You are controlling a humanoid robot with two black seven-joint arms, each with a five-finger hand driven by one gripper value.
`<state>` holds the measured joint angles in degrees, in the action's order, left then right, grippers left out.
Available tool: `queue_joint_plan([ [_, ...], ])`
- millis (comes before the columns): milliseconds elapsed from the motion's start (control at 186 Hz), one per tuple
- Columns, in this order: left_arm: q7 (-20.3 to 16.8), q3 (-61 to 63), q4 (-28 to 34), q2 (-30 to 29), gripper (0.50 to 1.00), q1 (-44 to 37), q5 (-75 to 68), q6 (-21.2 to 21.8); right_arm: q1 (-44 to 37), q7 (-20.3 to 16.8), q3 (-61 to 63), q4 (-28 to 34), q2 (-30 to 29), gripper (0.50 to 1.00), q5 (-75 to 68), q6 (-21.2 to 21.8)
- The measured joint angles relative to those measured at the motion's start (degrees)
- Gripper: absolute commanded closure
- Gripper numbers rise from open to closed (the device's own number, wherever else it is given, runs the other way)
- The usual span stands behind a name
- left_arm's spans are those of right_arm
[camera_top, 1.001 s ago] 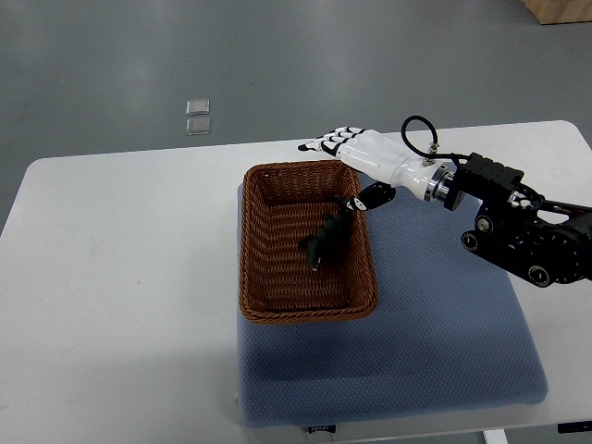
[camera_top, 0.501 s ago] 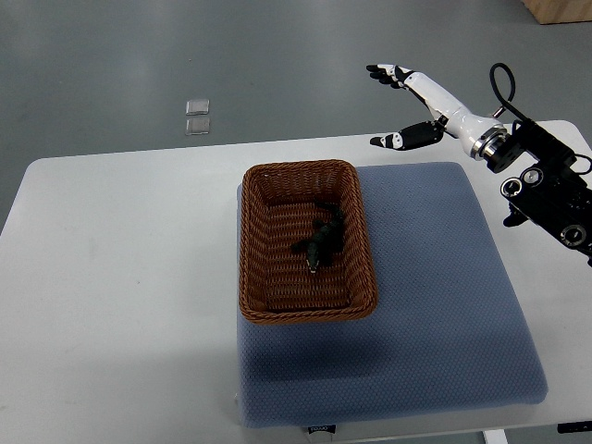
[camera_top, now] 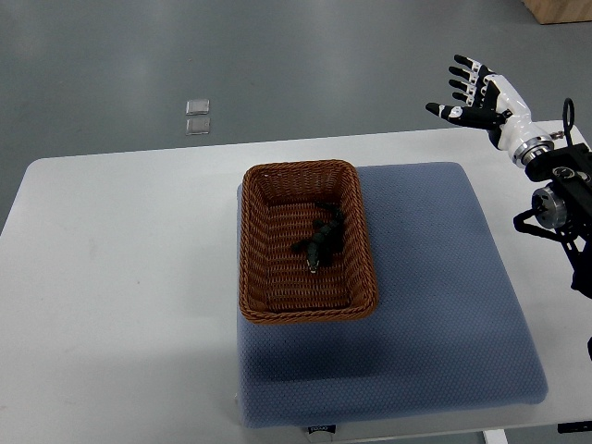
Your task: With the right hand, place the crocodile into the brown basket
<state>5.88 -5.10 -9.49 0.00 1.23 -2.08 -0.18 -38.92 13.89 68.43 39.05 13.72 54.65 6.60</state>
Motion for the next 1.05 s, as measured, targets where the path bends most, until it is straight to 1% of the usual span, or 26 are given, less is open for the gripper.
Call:
queue_joint_plan([
  [194,0.0,0.0,0.0,0.0,0.500,0.0,0.0,0.0,1.1,0.0,-0.1,-2.5,0.2,0.589,-8.9,0.3],
  [431,0.0,0.0,0.0,0.0,0.500,0.0,0.0,0.0,2.6,0.0,0.4,-3.1,0.4,0.587,-12.0,0.6],
  [646,0.0,0.0,0.0,0.0,0.500,0.0,0.0,0.0,3.7,-0.1,0.8,-3.3,0.5,0.587,-13.2,5.7],
  [678,0.0,0.0,0.0,0.0,0.500,0.0,0.0,0.0,3.8,-0.1,0.8,-3.3,0.5,0.568,-13.3,5.9],
  [1050,0.0,0.0,0.0,0.0,0.500,0.0,0.0,0.0,3.8,0.3,0.9,-3.2,0.3,0.566,-13.4,4.6],
])
